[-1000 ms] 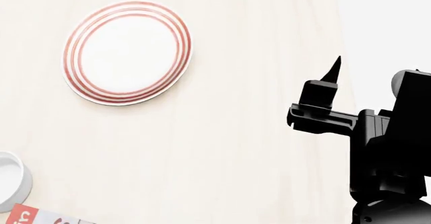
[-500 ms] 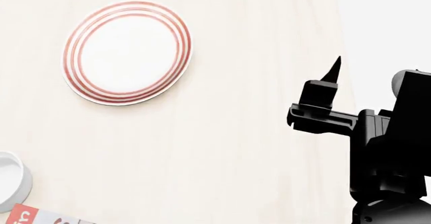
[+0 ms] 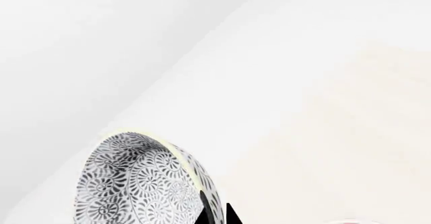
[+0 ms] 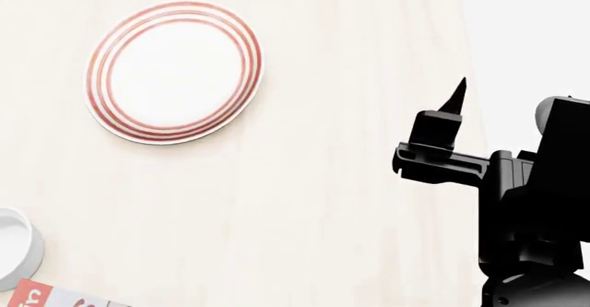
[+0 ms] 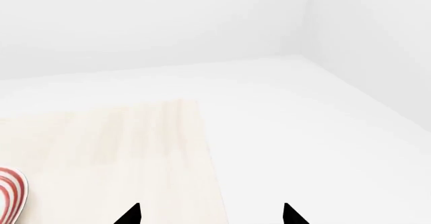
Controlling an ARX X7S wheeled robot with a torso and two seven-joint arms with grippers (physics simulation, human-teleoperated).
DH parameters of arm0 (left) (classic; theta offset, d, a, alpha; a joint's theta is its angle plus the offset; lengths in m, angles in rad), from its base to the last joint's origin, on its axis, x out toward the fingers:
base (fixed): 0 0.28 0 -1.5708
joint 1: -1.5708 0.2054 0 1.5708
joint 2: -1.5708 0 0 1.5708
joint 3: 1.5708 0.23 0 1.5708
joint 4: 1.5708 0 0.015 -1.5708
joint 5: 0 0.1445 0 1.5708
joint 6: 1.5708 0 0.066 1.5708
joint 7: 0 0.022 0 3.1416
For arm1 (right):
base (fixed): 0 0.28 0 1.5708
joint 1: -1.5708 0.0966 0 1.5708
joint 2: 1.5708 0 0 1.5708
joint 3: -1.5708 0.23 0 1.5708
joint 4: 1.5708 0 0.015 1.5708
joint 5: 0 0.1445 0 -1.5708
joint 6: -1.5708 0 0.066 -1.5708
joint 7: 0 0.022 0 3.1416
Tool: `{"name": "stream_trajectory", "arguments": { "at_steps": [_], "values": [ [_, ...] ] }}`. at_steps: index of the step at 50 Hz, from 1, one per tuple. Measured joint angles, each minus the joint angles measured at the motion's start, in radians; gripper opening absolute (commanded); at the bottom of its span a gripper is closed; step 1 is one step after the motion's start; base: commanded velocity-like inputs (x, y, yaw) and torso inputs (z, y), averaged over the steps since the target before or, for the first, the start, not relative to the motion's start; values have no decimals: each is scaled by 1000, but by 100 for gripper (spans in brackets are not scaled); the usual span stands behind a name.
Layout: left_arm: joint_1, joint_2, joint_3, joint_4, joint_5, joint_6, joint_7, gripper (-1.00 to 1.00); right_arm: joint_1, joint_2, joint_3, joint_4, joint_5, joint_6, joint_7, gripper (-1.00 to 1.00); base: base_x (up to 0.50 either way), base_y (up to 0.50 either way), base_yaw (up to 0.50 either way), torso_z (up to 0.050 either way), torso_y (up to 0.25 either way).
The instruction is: Pick the akita bowl next to the ramekin and place it on the plate.
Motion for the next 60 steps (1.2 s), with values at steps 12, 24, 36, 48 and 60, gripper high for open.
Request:
{"name": "stream_trajectory", "arguments": {
  "at_steps": [12,24,36,48,60],
  "values": [
    [-8,11,196,34,-76,-26,94,-100,1,3,-1,1,4,-2,2,100,0,0,0,0,1],
    [-11,-9,345,136,-118,-80,225,-100,1,4,-4,4,6,-5,4,100,0,0,0,0,0],
    [-16,-64,430,312,-138,-153,332,-100,1,7,-5,3,11,-6,7,100,0,0,0,0,1],
    [-26,-97,476,417,-144,-204,394,-100,2,9,-7,3,16,-6,11,100,0,0,0,0,0],
    [-40,-136,504,518,-155,-253,442,-100,0,11,-9,5,18,-11,12,100,0,0,0,0,1]
  ]
}}
